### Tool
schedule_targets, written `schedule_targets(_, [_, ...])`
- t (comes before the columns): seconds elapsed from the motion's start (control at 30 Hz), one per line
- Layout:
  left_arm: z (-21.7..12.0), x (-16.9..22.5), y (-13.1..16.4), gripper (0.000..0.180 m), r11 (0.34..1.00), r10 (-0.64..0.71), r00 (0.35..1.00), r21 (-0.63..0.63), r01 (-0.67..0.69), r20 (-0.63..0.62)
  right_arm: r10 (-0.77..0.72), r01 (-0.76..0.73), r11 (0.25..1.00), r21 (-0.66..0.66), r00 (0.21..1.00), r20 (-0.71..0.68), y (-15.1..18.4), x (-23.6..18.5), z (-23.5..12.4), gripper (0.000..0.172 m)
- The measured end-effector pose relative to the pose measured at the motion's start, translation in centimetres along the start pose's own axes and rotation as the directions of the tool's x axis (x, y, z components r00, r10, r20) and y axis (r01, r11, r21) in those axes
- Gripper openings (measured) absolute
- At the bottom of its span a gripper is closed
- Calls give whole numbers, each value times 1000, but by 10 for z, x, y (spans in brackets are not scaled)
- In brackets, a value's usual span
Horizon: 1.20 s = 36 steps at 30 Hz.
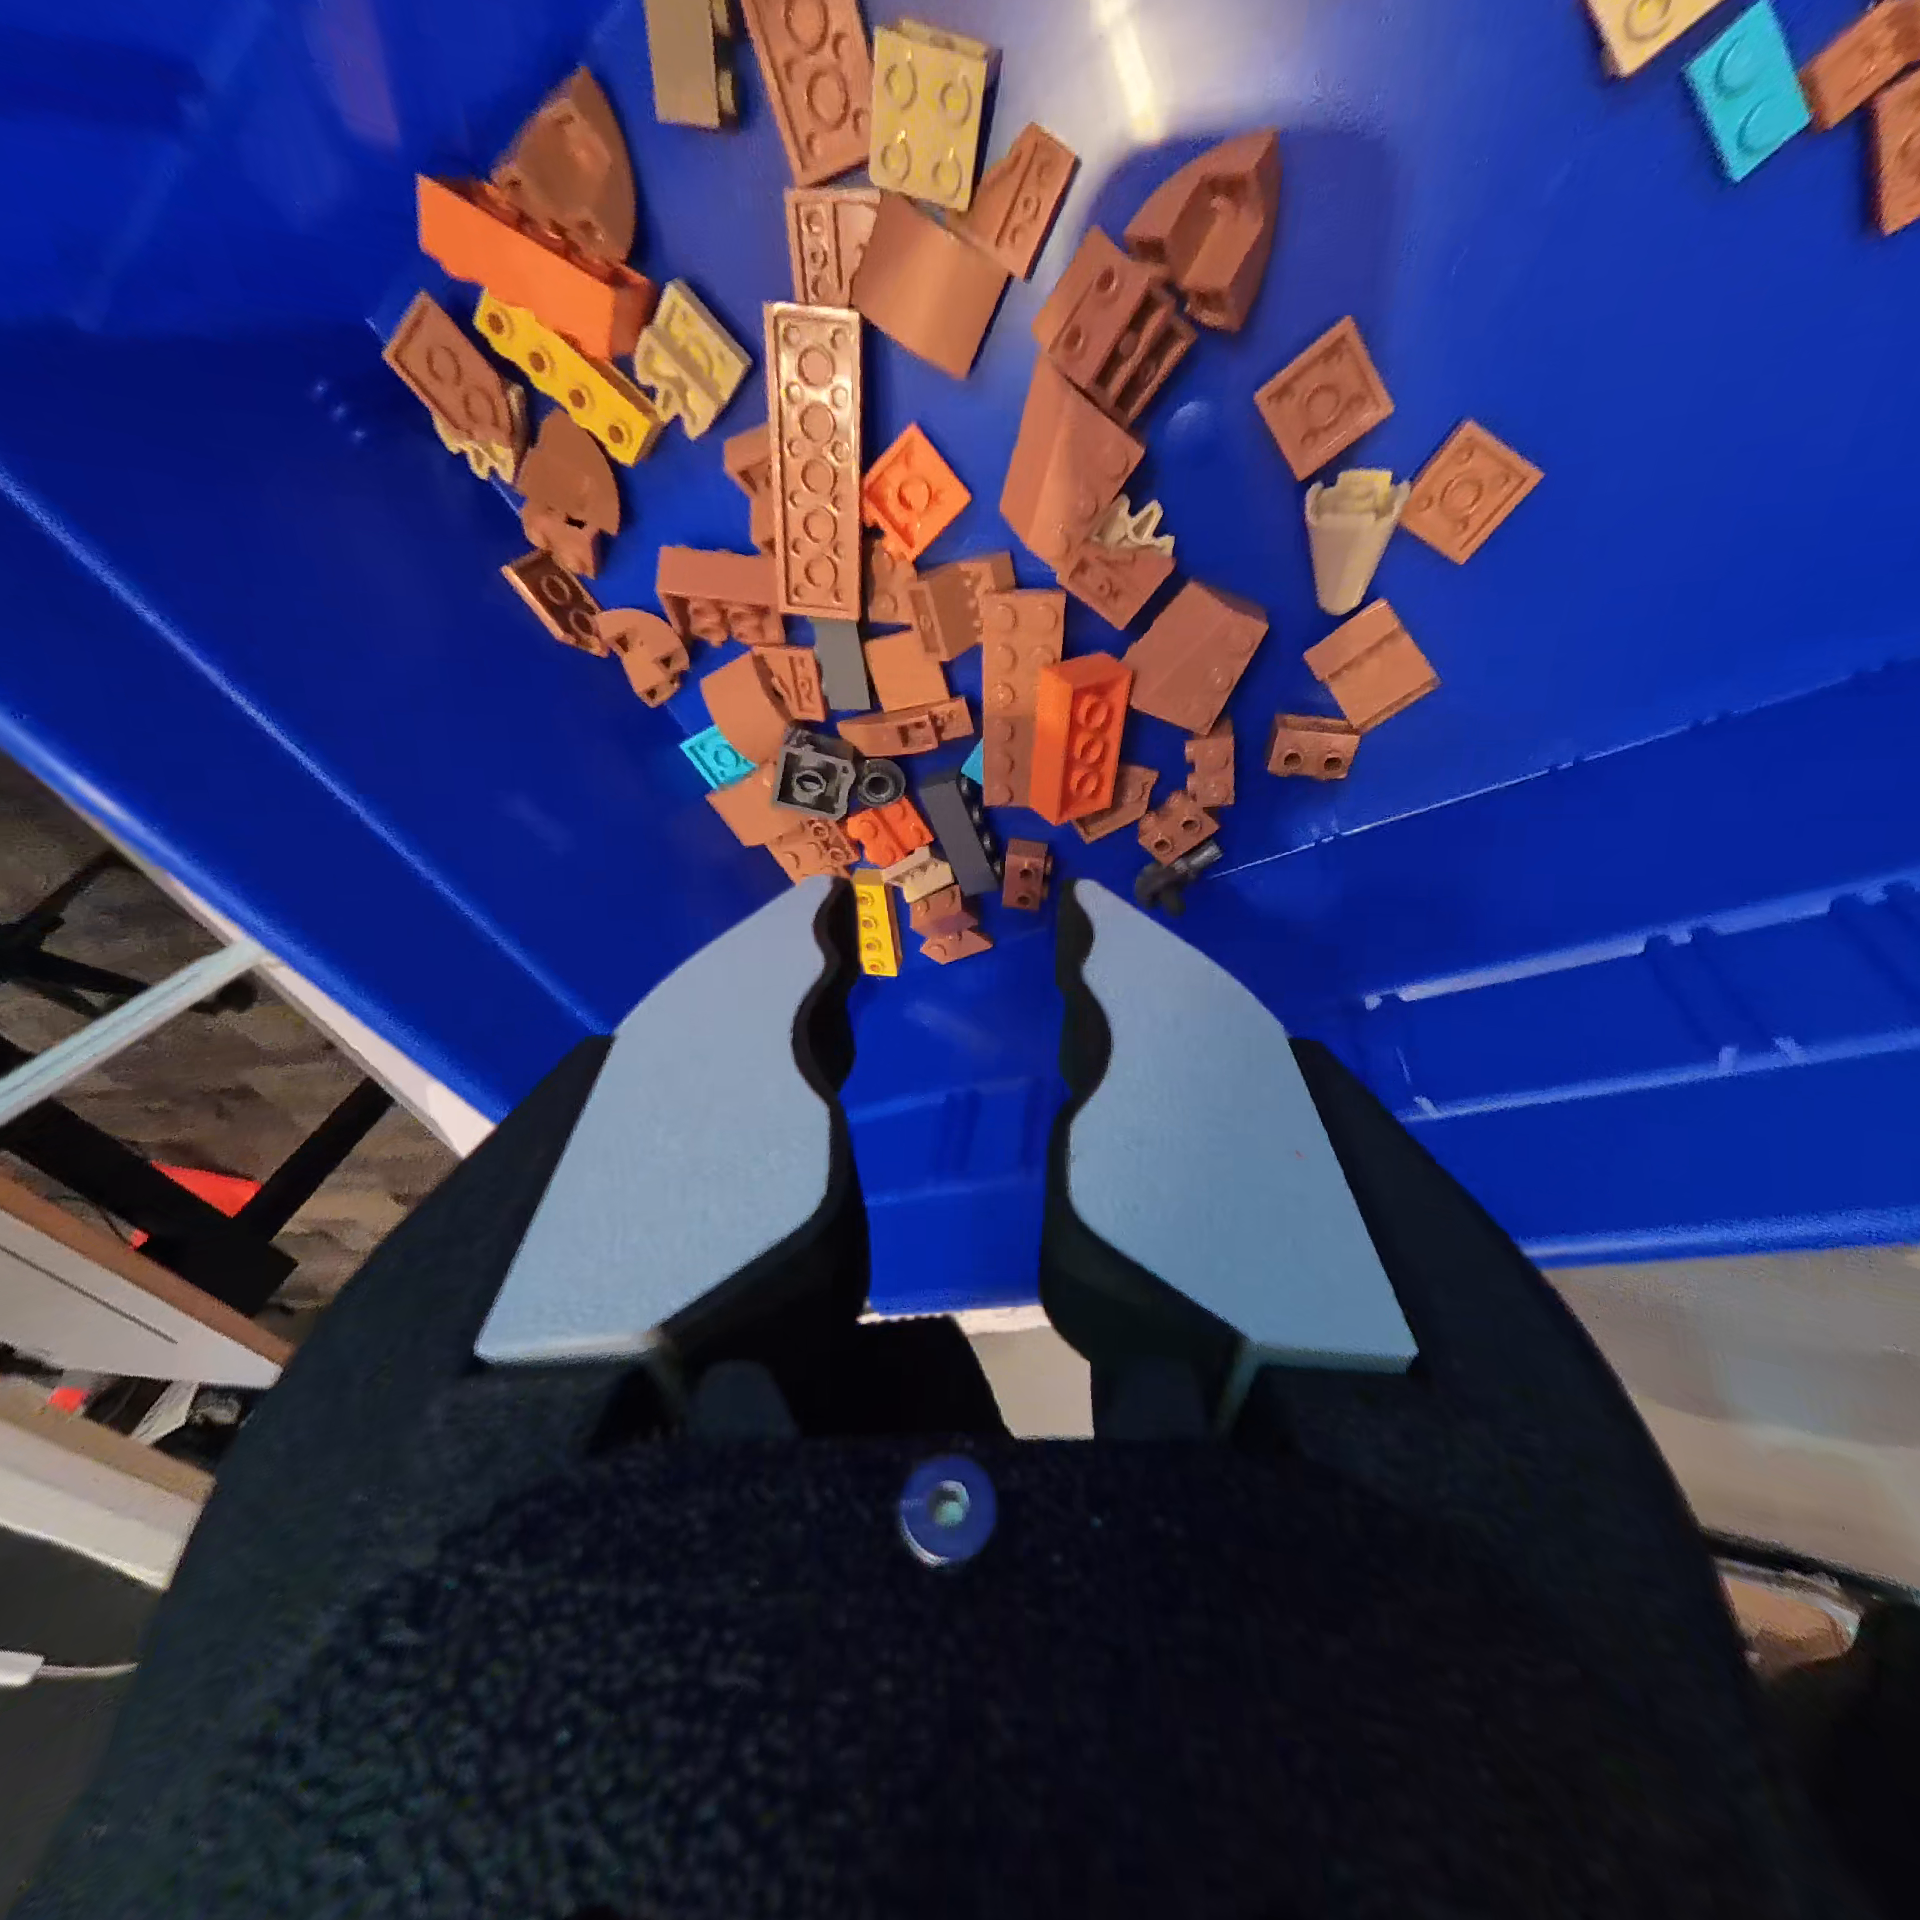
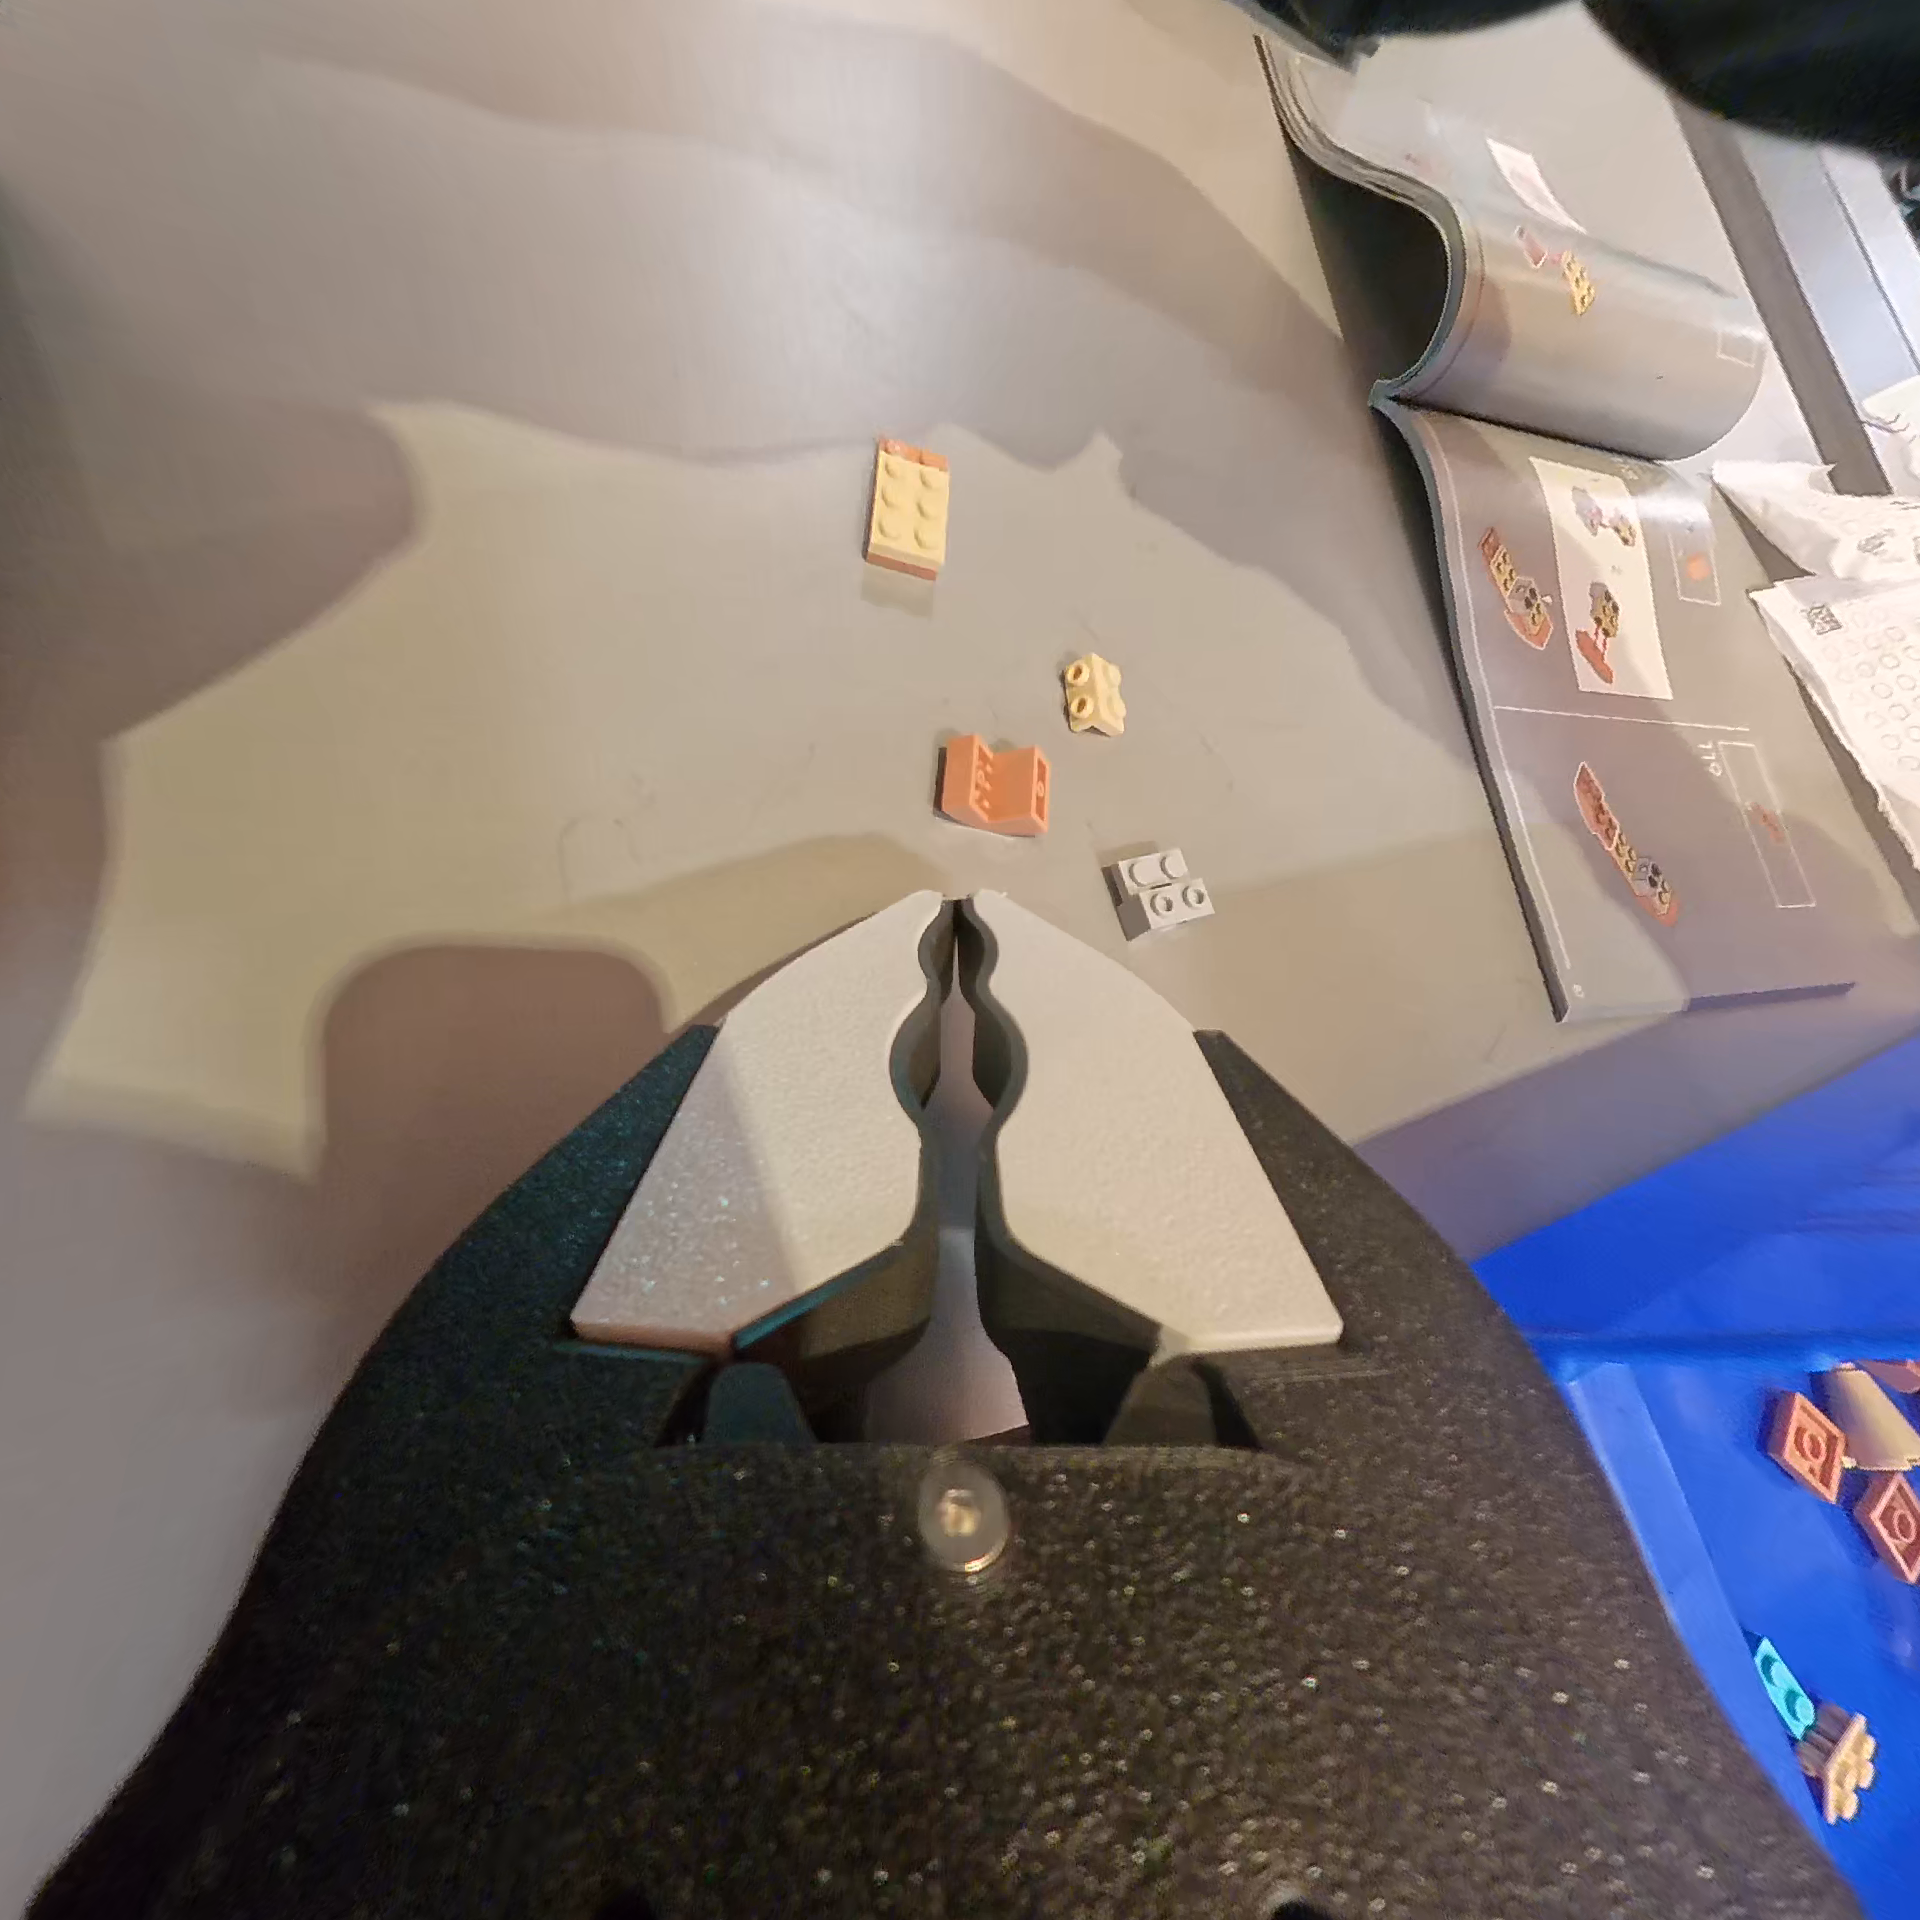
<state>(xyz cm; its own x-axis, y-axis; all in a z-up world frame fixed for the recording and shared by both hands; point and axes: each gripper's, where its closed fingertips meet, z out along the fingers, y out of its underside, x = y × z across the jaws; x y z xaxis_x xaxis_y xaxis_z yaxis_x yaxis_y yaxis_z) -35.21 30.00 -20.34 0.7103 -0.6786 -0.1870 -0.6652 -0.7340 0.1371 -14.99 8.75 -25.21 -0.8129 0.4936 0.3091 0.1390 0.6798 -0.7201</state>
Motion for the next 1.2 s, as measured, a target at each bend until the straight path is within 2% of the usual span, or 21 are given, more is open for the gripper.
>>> schedule_targets(0.1, [-14, 7, -8, 35, 995, 11, 1000, 101, -9, -15, -1, 1, 1000, 0, 1000, -1, 0, 0, 0, 0])
schedule_targets(0.2, [-42, 33, -22, 28, 953, 81, 993, 297, -53, -82, -1, 1, 1000, 0, 1000, -1, 0, -1, 0, 0])
schedule_targets(0.33, [-98, 93, -20, 1, 783, 309, 945, 592, -191, -104, -1, 1, 1000, 1, 1000, -1, 0, -1, 0, 0])
schedule_targets(0.4, [-114, 121, -9, 0, 715, 376, 922, 660, -229, -88, -2, 2, 1000, 1, 1000, -2, 0, -1, 0, 0])
schedule_targets(0.5, [-116, 148, 3, 0, 700, 381, 921, 676, -230, -81, -1, 1, 1000, 0, 1000, -1, -1, -1, 0, 0])
schedule_targets(0.57, [-110, 158, 10, 0, 720, 368, 927, 654, -231, -78, 0, 0, 1000, 0, 1000, -1, -1, -2, 0, 0])
schedule_targets(0.73, [-101, 151, 15, 0, 774, 304, 951, 596, -213, -55, 0, 0, 1000, -1, 1000, -1, -1, -2, 0, 0])
schedule_targets(0.97, [-91, 103, -2, 10, 818, 196, 980, 555, -151, -21, 1, -1, 1000, 0, 1000, 1, -1, -3, 0, 0])
schedule_targets(1.2, [-62, 42, -14, 11, 871, 55, 998, 488, -50, 4, 5, -5, 1000, 0, 1000, 5, -1, -3, 0, 0])
